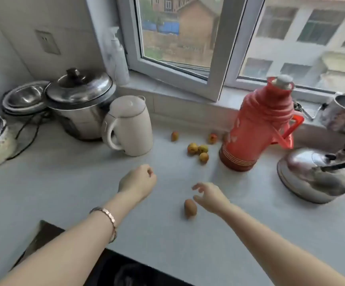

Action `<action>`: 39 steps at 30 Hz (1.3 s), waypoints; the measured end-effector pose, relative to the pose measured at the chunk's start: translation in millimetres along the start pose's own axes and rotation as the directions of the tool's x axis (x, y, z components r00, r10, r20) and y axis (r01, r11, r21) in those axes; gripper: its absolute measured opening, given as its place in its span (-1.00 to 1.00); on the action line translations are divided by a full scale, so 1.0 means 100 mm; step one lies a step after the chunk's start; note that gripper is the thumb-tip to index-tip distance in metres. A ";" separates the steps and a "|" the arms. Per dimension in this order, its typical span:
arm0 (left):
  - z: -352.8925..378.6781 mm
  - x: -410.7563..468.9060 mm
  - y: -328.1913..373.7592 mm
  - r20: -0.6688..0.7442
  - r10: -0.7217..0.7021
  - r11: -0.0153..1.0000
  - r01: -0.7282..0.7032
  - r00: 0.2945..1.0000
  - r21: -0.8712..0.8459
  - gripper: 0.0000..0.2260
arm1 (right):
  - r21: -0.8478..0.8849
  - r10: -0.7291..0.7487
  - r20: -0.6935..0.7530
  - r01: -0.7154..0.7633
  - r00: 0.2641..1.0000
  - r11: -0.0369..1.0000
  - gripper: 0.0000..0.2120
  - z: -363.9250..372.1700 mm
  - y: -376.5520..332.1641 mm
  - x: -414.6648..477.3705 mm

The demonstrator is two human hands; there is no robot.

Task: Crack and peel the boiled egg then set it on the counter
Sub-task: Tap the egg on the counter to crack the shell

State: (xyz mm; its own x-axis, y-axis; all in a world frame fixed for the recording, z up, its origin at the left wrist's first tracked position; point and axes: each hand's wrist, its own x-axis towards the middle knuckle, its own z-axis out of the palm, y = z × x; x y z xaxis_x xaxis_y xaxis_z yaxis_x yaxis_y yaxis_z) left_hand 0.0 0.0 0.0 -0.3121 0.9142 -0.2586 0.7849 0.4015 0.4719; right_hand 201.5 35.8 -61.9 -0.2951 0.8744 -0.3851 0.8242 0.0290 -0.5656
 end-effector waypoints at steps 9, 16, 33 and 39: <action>0.50 0.09 -0.31 0.076 -0.139 0.989 0.142 0.987 -0.036 -0.80 | -0.120 0.087 0.054 -0.080 0.995 0.989 -0.54 0.77 0.32 0.31; 0.67 0.09 -0.22 0.095 -0.226 0.960 0.238 0.970 -0.145 -0.79 | 0.077 -0.029 -0.027 0.031 0.999 0.997 -0.64 0.80 0.48 0.32; 0.70 -0.08 -0.34 0.145 -0.230 0.953 0.253 0.962 -0.168 -0.79 | 0.030 -0.078 -0.021 0.079 0.997 0.996 -0.62 0.97 0.80 0.10; 0.62 -0.17 -0.46 0.156 -0.218 0.954 0.244 0.963 -0.172 -0.80 | 0.330 0.109 0.059 -0.123 0.992 0.936 -0.59 0.88 0.64 0.04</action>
State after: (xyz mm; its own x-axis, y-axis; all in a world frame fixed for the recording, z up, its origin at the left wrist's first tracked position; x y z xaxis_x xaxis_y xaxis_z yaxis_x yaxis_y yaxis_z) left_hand 2.1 -37.4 -69.5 -0.3885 0.7845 -0.4833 0.5809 0.6157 0.5324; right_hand 210.3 -1.6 -164.1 -0.2317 0.8420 -0.4871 0.6483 -0.2397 -0.7227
